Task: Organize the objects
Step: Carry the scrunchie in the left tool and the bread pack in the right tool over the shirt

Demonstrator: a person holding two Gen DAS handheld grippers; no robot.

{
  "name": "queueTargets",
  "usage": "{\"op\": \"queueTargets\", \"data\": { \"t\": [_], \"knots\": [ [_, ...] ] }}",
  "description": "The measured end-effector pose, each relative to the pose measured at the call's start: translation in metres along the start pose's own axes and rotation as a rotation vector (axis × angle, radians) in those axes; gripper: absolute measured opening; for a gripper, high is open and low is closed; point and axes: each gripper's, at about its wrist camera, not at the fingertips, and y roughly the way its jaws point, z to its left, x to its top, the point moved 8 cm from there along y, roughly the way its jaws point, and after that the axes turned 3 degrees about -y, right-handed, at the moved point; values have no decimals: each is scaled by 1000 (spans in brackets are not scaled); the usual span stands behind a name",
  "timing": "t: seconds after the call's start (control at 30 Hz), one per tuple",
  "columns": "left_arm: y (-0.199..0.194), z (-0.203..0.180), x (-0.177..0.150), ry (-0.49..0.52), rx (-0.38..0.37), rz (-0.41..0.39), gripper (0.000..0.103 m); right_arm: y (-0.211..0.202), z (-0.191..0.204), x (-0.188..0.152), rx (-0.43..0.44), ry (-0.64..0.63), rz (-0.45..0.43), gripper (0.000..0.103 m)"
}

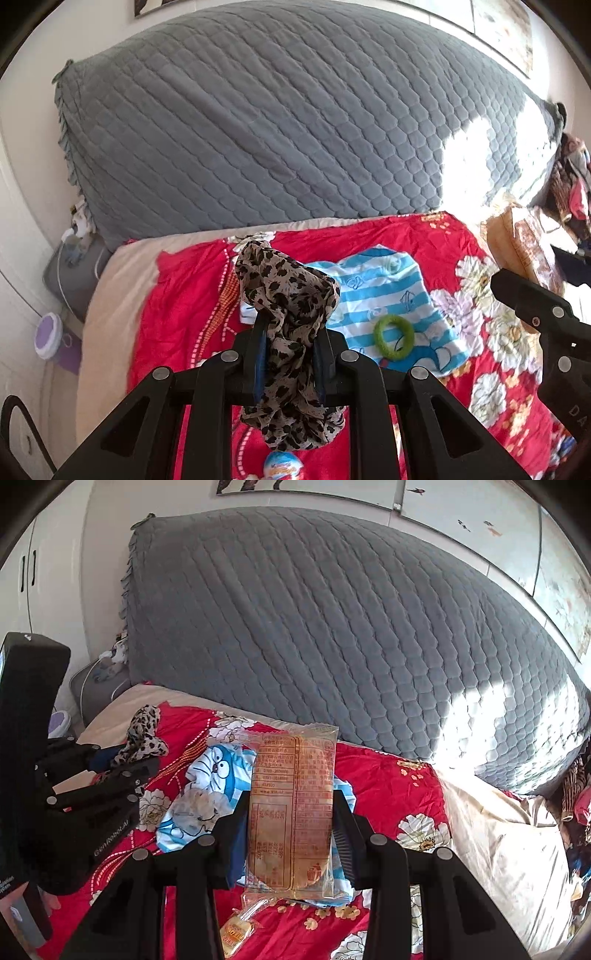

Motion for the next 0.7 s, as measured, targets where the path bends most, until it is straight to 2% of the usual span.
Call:
{"op": "queueTargets", "data": {
  "t": [0.1,0.33,0.5,0.7],
  "knots": [
    [7,-2,1,-11,-13,-9,20,7,-6,-1,7,30,-2,41],
    [32,-5,-8,-26,-30,19,20,24,-8,-4,13,10,0,41],
    [51,0,-15,-76,-60,45,20,39,-7,-10,26,12,14,41],
    [70,-6,-25,-54,-67,64,20,60,-3,-18,48,7,30,41]
  ]
}}
